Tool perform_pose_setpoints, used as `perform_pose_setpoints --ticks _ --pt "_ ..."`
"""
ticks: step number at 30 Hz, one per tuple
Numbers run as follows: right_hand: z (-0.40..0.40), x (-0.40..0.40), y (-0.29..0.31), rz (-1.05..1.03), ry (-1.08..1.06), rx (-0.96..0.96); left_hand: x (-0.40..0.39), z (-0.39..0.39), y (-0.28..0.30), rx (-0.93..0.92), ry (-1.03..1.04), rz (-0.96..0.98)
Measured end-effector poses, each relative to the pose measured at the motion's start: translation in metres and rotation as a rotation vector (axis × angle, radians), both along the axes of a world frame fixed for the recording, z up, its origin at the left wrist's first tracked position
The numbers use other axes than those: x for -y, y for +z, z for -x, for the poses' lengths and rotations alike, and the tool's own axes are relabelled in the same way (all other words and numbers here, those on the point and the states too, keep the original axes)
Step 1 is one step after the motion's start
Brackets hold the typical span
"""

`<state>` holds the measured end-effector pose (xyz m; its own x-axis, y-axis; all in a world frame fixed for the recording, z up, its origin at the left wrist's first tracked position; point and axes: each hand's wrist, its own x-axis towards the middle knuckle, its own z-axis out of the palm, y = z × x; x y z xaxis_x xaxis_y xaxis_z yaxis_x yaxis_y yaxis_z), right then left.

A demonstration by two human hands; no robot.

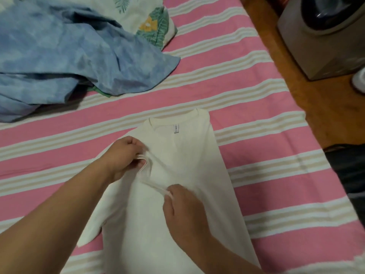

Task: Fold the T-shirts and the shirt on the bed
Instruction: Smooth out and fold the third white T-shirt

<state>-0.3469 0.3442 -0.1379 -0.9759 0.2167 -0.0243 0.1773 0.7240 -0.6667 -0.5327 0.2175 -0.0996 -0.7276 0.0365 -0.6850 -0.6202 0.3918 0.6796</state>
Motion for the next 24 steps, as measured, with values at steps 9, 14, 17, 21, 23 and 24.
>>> perform_pose_setpoints --ticks 9,14,17,21,23,24 --pt "0.006 -0.088 -0.026 0.759 -0.901 0.359 -0.116 0.027 -0.016 -0.401 -0.702 0.261" --pt "0.011 -0.104 -0.031 0.713 -0.827 0.396 -0.141 0.034 -0.037 -0.349 -0.938 0.489" --pt "0.011 -0.106 -0.031 0.674 -0.8 0.437 -0.147 0.034 -0.033 -0.379 -0.917 0.534" --pt "0.006 -0.112 -0.025 0.576 -0.783 0.421 -0.155 0.034 -0.033 -0.405 -0.816 0.443" --pt "0.005 -0.116 -0.023 0.513 -0.752 0.444 -0.155 0.031 -0.036 -0.439 -0.874 0.605" --pt "0.005 -0.118 -0.021 0.446 -0.719 0.441 -0.152 0.028 -0.037 -0.461 -0.846 0.698"
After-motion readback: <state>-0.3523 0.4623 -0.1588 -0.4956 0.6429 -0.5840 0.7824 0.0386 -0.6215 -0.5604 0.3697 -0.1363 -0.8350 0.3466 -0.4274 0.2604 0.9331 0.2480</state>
